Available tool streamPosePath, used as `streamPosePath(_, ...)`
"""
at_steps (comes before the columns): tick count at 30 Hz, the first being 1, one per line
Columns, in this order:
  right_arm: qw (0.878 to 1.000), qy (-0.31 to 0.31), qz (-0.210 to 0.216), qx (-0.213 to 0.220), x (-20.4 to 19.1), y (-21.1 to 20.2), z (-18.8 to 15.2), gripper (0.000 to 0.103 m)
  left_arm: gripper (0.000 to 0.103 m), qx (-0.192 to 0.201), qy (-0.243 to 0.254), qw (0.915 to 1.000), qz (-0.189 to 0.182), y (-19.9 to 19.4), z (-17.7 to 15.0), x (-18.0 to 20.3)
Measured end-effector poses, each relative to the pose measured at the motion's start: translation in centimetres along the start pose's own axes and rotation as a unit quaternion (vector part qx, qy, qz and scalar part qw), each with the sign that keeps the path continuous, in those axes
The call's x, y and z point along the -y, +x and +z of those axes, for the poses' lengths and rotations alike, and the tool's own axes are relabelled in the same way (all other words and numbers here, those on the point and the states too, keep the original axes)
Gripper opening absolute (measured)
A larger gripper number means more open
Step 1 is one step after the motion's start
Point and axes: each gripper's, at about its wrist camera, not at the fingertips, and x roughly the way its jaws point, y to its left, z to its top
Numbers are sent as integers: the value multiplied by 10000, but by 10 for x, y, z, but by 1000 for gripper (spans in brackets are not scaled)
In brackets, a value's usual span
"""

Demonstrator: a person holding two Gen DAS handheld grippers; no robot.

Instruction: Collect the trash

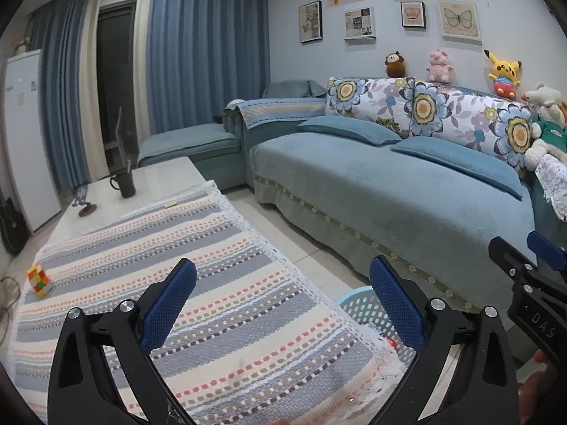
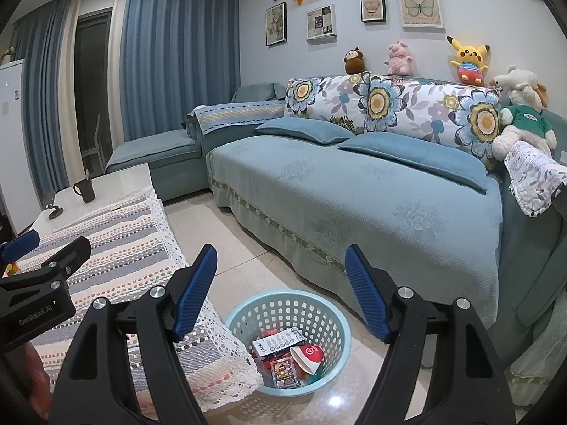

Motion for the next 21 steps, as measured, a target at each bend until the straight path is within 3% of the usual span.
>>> streamPosePath(21, 10000, 1, -34, -6, 4, -10, 1, 73, 96, -114, 1, 9999, 97, -1, 2, -9)
